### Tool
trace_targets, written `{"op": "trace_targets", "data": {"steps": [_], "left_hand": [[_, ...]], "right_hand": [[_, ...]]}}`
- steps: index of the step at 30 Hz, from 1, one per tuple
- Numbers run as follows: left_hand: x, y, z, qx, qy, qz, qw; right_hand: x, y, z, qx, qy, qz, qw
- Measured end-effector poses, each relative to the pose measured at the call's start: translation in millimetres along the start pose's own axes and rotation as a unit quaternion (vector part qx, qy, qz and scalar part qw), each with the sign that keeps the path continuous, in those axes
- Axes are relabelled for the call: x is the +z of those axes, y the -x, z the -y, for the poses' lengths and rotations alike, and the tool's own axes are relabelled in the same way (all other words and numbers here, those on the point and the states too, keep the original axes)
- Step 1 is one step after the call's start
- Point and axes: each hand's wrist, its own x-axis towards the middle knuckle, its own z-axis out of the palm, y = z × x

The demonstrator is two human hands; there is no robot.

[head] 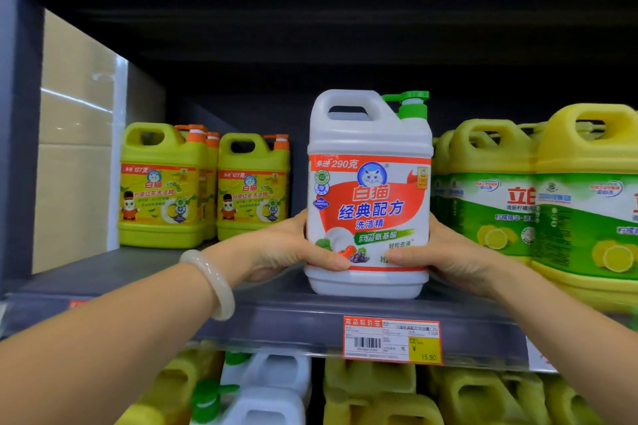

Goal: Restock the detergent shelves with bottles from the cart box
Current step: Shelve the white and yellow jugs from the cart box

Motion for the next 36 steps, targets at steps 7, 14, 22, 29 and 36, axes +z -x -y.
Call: {"op": "trace_targets", "data": {"steps": [7,14,22,29,36], "left_hand": [[1,0,4,-0.013,-0.007,0.0,1.0],[-1,43,8,-0.014,-0.216,-0.138,0.967],[-26,137,17,0.048,-0.478,-0.178,0.859],[-68,286,99,-0.068,-0.573,-0.083,0.812],[-88,455,200,-0.303,-0.564,-0.011,0.769]], "right_hand": [[4,5,2,0.008,0.025,-0.014,1.0],[26,40,28,0.004,0.23,-0.227,0.946],[167,70,46,-0.091,0.525,-0.12,0.837],[369,77,-21,-0.015,0.551,0.084,0.83],[542,117,-116,0.073,0.496,0.225,0.836]]}}
